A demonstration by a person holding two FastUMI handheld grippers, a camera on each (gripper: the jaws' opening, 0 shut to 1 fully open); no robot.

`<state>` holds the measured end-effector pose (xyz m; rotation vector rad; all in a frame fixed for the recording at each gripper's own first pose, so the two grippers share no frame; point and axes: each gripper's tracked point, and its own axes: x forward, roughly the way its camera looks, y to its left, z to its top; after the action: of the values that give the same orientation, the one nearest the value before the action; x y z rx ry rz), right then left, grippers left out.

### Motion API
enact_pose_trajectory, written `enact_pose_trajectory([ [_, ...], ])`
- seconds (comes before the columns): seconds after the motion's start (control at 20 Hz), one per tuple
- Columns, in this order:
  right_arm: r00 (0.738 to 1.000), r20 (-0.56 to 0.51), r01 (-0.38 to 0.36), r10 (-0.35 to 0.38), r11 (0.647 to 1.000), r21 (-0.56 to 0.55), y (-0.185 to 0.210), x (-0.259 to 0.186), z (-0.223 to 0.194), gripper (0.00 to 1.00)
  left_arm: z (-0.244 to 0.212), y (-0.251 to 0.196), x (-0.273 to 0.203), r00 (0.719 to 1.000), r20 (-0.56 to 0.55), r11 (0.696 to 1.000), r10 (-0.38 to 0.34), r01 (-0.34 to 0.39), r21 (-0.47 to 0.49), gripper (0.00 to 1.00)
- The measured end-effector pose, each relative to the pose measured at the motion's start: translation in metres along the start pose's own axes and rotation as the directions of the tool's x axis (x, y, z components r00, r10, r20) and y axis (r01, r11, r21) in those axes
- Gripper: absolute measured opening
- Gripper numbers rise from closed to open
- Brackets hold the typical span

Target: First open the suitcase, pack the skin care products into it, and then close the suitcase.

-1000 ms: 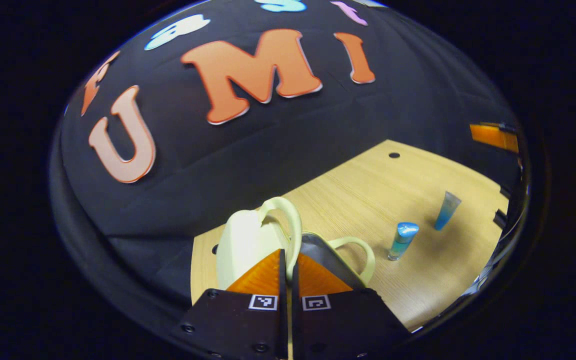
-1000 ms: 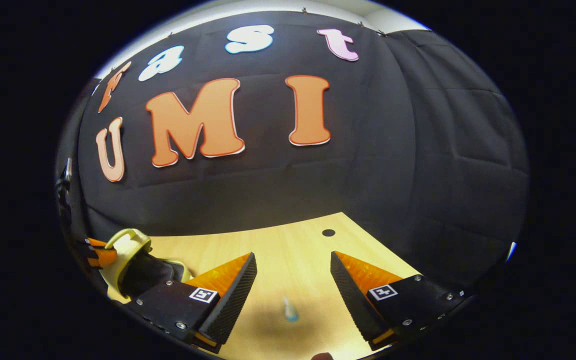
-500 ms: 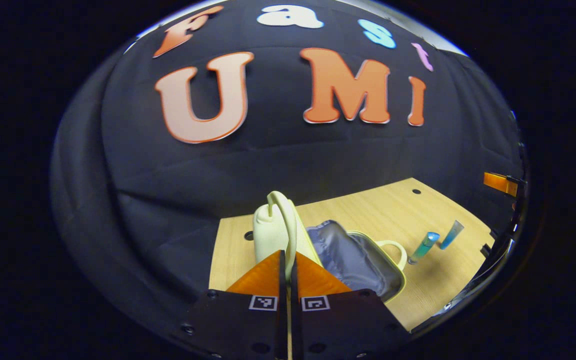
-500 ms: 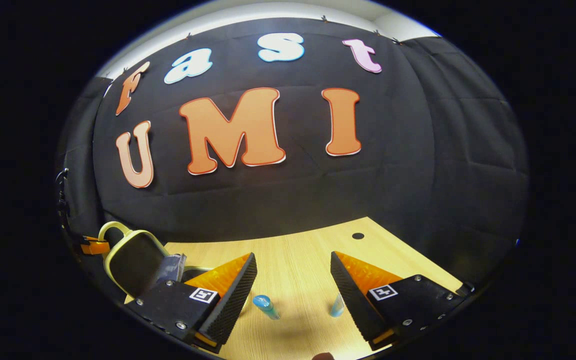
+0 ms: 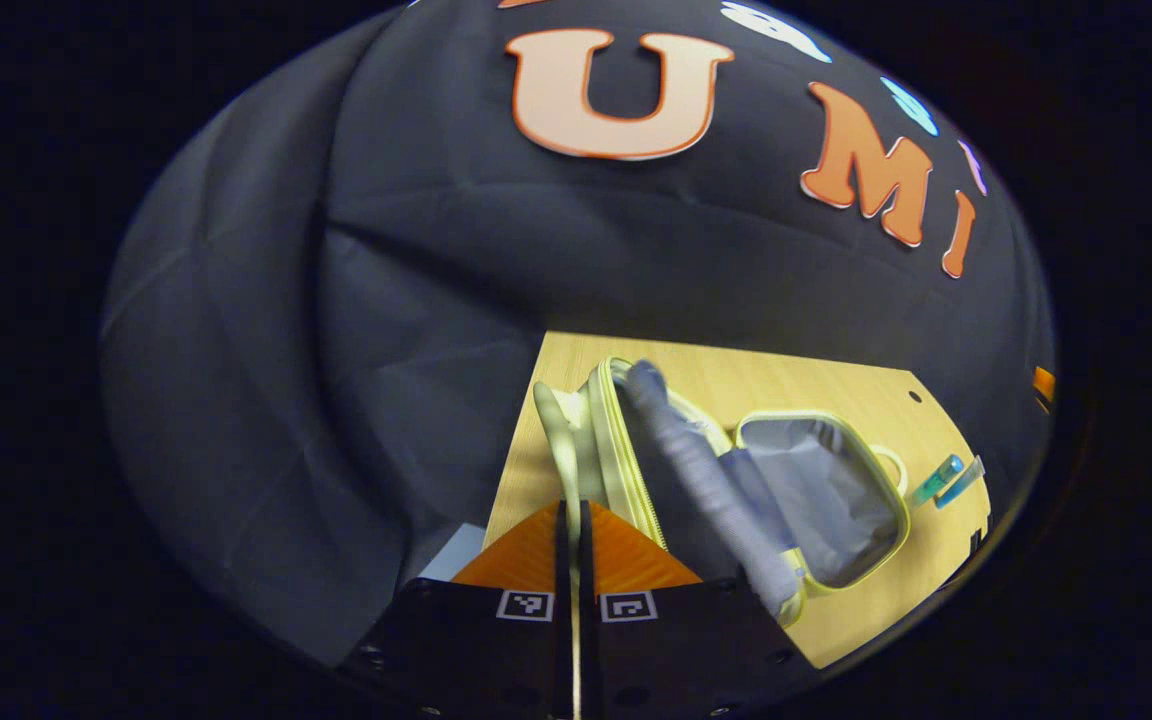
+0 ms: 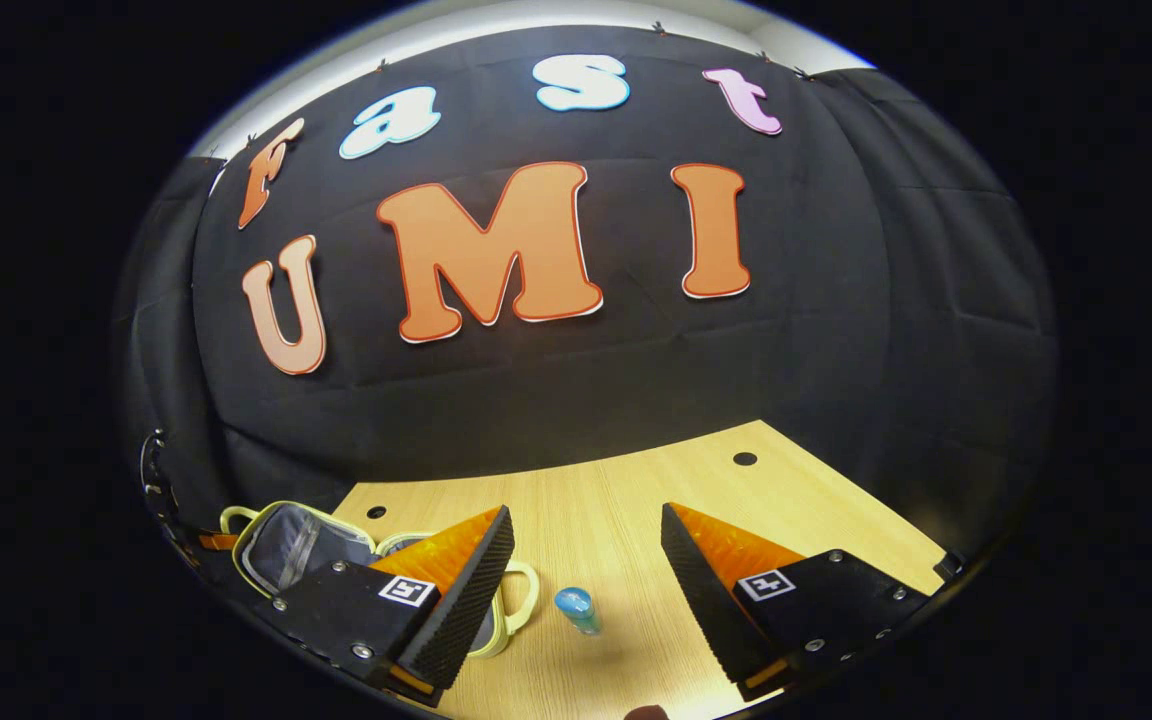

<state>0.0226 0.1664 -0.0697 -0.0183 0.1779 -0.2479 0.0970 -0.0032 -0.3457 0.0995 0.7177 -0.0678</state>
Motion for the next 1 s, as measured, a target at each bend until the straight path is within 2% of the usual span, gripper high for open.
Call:
enact_pose_trajectory([
  [0.15, 1.0, -0.015, -0.001, 0.001, 1.0, 0.011, 0.001, -0.002, -0.004, 0.94, -0.015, -0.007, 0.019, 0.998, -0.046, 0.999, 0.037, -0.035, 0.028, 0.03],
  [0.3, 1.0, -0.027, 0.011, -0.011, 1.0, 0.013, -0.005, -0.004, -0.009, 0.94, -0.007, -0.024, 0.026, 0.994, -0.088, 0.995, 0.064, -0.057, 0.084, 0.04],
  [0.4, 0.999, -0.033, 0.024, -0.023, 1.0, 0.008, -0.009, -0.006, -0.012, 0.94, 0.006, -0.031, 0.028, 0.992, -0.104, 0.996, 0.067, -0.06, 0.068, 0.04],
  [0.5, 0.998, -0.042, 0.038, -0.038, 0.999, -0.001, -0.014, -0.005, -0.017, 0.95, -0.016, -0.009, 0.034, 0.992, -0.107, 0.997, 0.071, -0.066, 0.046, 0.07],
  [0.6, 0.998, -0.049, 0.045, -0.046, 0.999, -0.003, -0.021, -0.013, -0.023, 0.94, -0.026, -0.006, 0.036, 0.987, -0.134, 0.996, 0.091, -0.088, 0.026, 0.17],
  [0.65, 0.997, -0.051, 0.049, -0.05, 0.999, -0.003, -0.024, -0.017, -0.025, 0.94, -0.025, 0.0, 0.035, 0.983, -0.139, 0.992, 0.123, -0.119, 0.033, 0.18],
  [0.75, 0.997, -0.049, 0.057, -0.058, 0.998, -0.012, -0.029, -0.02, -0.026, 0.94, -0.015, 0.011, 0.03, 0.978, -0.099, 0.982, 0.183, -0.176, 0.071, 0.39],
  [0.8, 0.997, -0.047, 0.062, -0.063, 0.998, -0.02, -0.031, -0.019, -0.028, 0.94, -0.009, 0.008, 0.028, 0.98, -0.066, 0.98, 0.187, -0.181, 0.08, 0.48],
  [0.95, 0.997, -0.04, 0.068, -0.07, 0.997, -0.032, -0.04, -0.022, -0.03, 0.94, 0.033, -0.01, 0.009, 0.975, 0.052, 0.966, 0.217, -0.222, 0.133, 0.96],
  [1.0, 0.997, -0.038, 0.066, -0.067, 0.997, -0.032, -0.043, -0.022, -0.031, 0.94, 0.045, -0.021, 0.002, 0.972, 0.086, 0.962, 0.219, -0.23, 0.15, 0.99],
])
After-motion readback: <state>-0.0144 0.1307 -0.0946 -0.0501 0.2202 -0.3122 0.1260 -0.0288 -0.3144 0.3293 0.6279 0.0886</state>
